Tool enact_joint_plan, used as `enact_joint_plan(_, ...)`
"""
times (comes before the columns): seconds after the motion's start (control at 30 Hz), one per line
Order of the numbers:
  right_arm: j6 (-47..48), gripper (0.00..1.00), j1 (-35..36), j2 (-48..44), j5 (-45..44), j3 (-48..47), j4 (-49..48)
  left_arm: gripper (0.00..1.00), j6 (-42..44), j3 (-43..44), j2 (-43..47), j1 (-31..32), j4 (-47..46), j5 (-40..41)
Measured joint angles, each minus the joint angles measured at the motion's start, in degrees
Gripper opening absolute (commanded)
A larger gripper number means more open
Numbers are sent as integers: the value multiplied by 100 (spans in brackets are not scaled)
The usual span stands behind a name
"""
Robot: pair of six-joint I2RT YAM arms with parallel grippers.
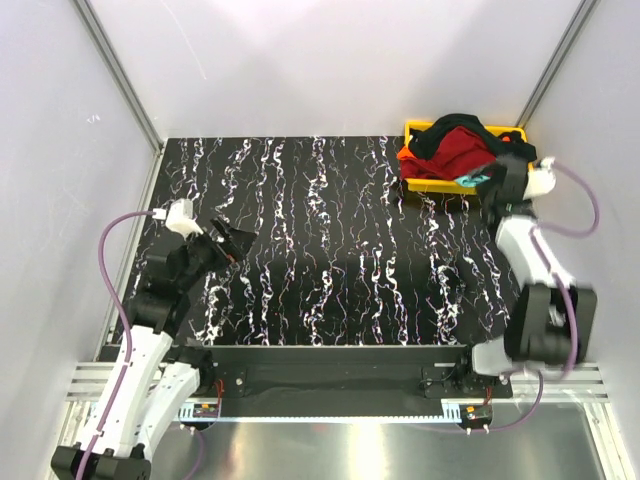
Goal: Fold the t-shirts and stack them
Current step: Grab the tshirt from the pile
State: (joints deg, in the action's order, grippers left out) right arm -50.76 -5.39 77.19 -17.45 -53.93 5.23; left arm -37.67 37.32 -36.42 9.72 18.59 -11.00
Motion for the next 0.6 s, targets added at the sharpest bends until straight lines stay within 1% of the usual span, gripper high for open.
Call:
enact_joint_plan(0.07, 46, 75, -197, 822, -37, -837, -42, 99, 168, -26, 42, 9, 168, -76)
enact_joint_plan(0.17, 42, 74, -442, 1982, -17, -2168, -136, 99, 411, 11, 61, 7, 240, -201)
enact_joint_plan(0.23, 39, 73, -531, 2555, 15, -2835, -203, 99, 612, 122, -57, 4, 256, -372)
enact_joint_plan(0.27, 42, 70, -570, 2837, 20, -3176, -210, 99, 717, 184, -116, 4, 245, -468)
enact_joint_plan(0.3, 35, 61, -597, 3086, 37, -3484, -223, 99, 833, 236, -197, 2, 225, -579)
enact_joint_plan(0.33, 17, 57, -610, 3311, 59, -3753, -227, 97, 944, 278, -258, 2, 216, -719)
enact_joint_plan(0.37, -42, 52, -619, 3506, 79, -3991, -243, 95, 1032, 299, -302, 0, 197, -820)
enact_joint_plan(0.4, -101, 50, -627, 3663, 122, -4188, -236, 94, 1128, 319, -356, 0, 168, -940)
enact_joint_plan(0.47, -236, 49, -632, 3910, 219, -4474, -236, 89, 1281, 321, -442, -2, 103, -1147)
enact_joint_plan(0.6, -573, 50, -647, 4113, 424, -4658, -227, 88, 1519, 321, -643, -4, 90, -1386)
